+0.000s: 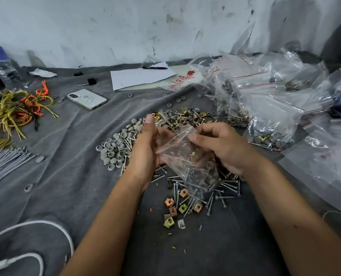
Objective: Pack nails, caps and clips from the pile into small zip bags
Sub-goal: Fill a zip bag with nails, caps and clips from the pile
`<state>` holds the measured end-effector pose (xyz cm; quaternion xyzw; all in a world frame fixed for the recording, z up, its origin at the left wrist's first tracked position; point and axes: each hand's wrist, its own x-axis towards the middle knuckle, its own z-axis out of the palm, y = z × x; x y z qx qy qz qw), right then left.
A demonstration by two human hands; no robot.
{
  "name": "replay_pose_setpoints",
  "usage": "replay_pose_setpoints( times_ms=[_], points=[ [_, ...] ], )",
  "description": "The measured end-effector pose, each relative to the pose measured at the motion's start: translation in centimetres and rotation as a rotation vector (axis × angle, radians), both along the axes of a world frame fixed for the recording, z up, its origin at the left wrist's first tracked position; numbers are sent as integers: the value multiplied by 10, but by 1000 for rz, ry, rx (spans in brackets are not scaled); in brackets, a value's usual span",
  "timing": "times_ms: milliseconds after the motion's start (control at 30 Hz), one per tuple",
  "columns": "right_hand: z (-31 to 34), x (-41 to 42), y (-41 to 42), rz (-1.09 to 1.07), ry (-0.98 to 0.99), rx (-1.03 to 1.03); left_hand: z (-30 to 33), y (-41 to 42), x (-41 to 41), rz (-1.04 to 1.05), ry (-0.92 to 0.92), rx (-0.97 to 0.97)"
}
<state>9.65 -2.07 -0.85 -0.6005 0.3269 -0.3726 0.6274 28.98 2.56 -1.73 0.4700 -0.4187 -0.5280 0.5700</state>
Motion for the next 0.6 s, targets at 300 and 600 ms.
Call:
replay_pose_setpoints(
  times_ms=[300, 600],
  points=[
    [-5, 8, -2, -243, 0, -98, -9, -5, -3, 103, -181, -211],
    [-8, 14, -5, -404, -5, -265, -11, -7, 2, 198, -245, -354]
  ],
)
